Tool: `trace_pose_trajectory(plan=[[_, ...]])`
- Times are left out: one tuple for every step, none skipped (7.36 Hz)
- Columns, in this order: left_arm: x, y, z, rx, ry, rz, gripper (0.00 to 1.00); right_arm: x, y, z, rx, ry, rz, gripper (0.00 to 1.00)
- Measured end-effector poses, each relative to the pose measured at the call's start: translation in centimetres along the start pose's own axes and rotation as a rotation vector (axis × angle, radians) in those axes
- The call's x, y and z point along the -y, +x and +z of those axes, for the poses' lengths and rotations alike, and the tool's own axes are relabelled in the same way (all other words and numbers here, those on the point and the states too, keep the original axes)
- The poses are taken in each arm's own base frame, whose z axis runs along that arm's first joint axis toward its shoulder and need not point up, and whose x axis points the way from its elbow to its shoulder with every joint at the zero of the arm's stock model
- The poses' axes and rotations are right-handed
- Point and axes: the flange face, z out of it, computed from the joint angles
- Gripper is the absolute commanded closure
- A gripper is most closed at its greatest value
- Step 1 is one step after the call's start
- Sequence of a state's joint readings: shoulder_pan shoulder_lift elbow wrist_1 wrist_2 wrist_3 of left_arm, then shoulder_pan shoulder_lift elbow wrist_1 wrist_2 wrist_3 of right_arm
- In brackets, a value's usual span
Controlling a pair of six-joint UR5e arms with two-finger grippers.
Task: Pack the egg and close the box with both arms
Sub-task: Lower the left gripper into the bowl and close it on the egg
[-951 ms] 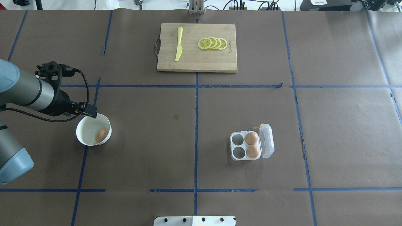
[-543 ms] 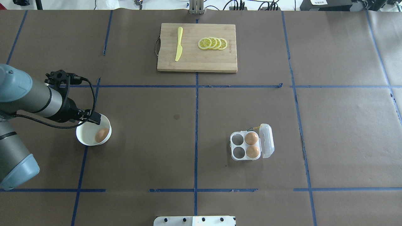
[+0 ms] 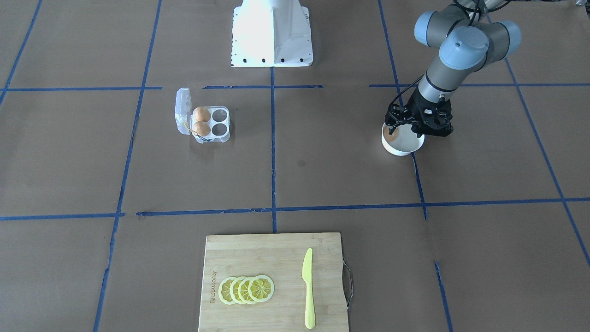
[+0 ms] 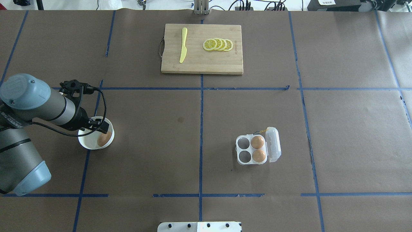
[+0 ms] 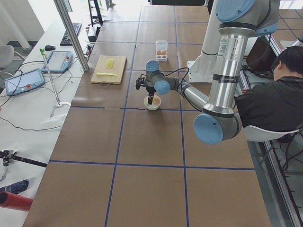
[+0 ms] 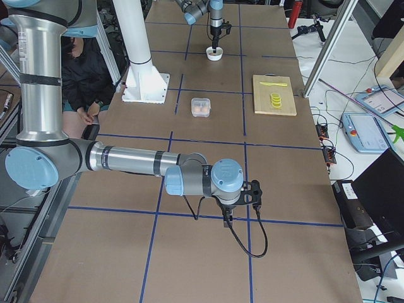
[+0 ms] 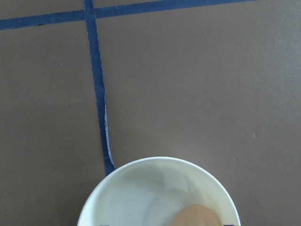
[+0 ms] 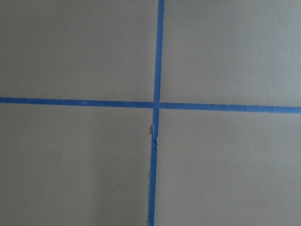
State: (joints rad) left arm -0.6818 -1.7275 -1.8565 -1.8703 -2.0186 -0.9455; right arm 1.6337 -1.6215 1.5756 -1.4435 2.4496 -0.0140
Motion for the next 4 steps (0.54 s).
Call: trace_pose_trajectory(plan=[[-0.1, 0.03, 0.22, 0.001, -0.004, 0.002, 0.17, 0.0, -0.14, -0.02, 0.012, 0.001, -0.001, 0.0], [-0.25, 0.13, 0.45, 0.002, -0.008, 0.004, 0.17, -0.02, -0.2, -0.03, 0.017, 0.001, -0.001, 0.0], [-0.45, 0.31, 0.7, 0.002, -0.013, 0.008, 0.17, -0.04, -0.23, -0.04, 0.019, 0.001, -0.002, 0.0], [-0.71, 0.52, 1.12, 0.0, -0.019, 0.014, 0.17, -0.03, -0.27, -0.06, 0.02, 0.002, -0.003, 0.0]])
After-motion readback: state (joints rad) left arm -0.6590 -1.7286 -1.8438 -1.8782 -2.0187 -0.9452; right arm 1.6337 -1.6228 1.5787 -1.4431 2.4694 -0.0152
